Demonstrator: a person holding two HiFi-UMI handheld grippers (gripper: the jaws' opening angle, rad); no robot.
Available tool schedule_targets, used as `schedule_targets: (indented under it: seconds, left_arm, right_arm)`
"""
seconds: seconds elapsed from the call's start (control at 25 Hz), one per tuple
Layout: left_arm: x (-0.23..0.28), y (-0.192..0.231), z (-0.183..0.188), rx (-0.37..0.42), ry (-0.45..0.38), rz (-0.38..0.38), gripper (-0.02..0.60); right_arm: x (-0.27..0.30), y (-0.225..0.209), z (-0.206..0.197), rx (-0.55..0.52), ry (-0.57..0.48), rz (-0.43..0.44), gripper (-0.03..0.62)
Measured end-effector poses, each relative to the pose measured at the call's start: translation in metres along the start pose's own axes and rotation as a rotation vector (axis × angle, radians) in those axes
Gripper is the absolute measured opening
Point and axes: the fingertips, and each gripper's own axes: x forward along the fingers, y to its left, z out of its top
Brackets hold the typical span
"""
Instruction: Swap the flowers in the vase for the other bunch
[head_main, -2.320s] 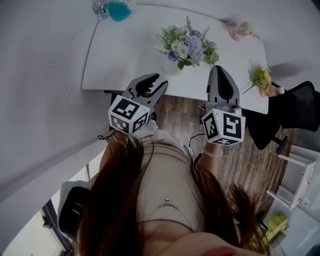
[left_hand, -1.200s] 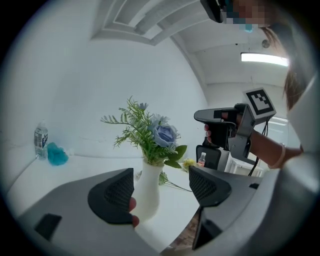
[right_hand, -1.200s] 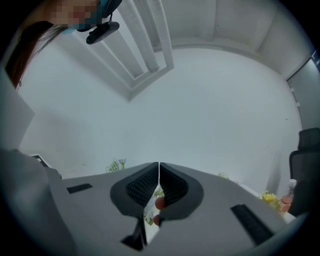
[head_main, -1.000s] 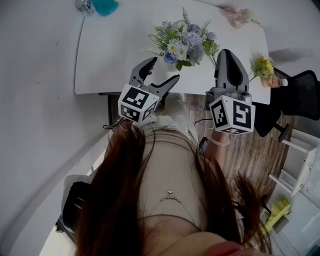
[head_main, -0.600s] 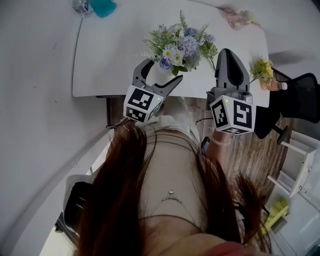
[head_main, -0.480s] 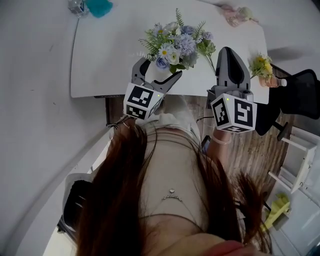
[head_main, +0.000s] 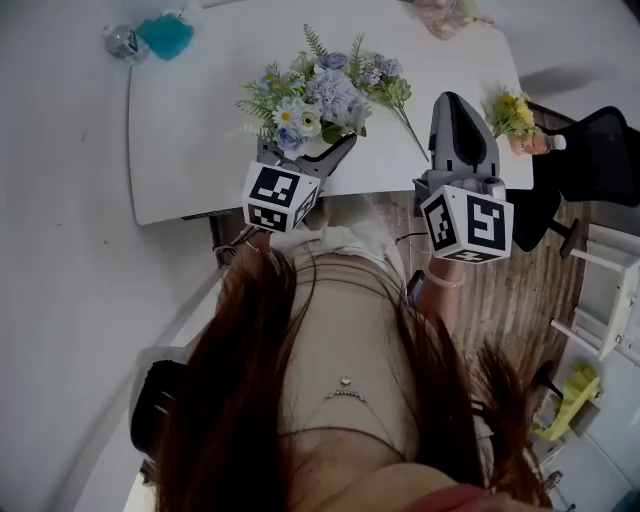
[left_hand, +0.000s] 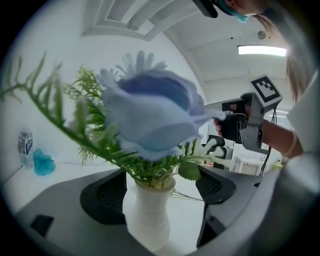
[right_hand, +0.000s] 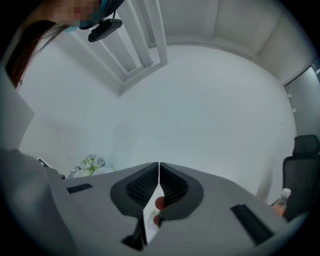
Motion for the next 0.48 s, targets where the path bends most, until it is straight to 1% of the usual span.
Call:
schedule_targets:
  seconds: [0.24, 0.48]
  left_arm:
    - [0.006, 0.006, 0.008, 0.039, -0.038, 0.022, 0.410]
    - [0.006, 0.004, 0.014, 0.029, -0.069, 0.015, 0.402]
  right_arm:
    - [0.000, -0.009, -0.003, -0.003, 0.011, -0.026, 0.028]
    - [0.003, -0.011, -0.006, 0.002, 0.014, -0.028, 0.028]
